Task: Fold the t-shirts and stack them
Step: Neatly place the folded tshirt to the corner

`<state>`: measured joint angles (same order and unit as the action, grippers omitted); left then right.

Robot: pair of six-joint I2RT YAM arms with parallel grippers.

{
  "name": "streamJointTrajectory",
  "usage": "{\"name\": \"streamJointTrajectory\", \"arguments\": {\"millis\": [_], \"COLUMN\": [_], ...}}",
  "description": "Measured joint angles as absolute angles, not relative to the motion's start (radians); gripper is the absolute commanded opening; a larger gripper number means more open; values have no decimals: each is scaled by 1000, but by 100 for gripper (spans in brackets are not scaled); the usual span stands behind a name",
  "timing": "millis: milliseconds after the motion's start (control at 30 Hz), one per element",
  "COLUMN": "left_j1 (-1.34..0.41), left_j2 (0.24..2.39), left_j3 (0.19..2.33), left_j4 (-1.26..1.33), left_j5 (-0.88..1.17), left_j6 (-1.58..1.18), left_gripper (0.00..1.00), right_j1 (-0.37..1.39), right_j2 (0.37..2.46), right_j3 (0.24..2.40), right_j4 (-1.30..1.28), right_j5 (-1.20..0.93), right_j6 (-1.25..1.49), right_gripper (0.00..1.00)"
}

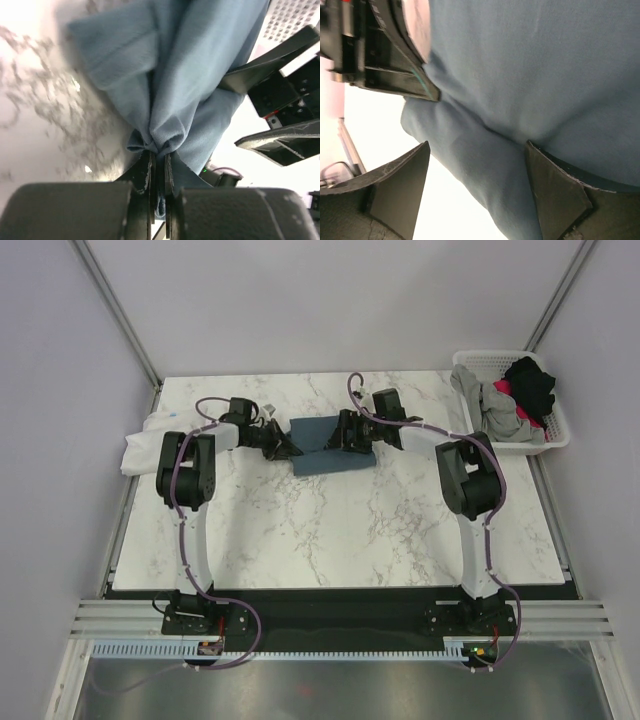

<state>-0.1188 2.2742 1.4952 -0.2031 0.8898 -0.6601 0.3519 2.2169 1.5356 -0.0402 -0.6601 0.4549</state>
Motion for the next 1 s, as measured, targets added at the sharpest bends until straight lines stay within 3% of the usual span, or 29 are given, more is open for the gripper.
{"name": "streamJointTrajectory", "arguments": {"millis": [500,1000], "left_j1": [51,199], "left_j2": [2076,2061], "left_j3": [1650,2002], "left_j4": [-687,-1147], "left_j5": [776,491], "left_j6": [-145,223], "left_gripper": [2,2], "right_j1": [249,185], "right_j2": [1992,1979], "right_j3": [1535,1503], "right_j4": [-182,-204], "right_j5": [-535,-530], "right_j6": [297,286], "right_gripper": [87,87]}}
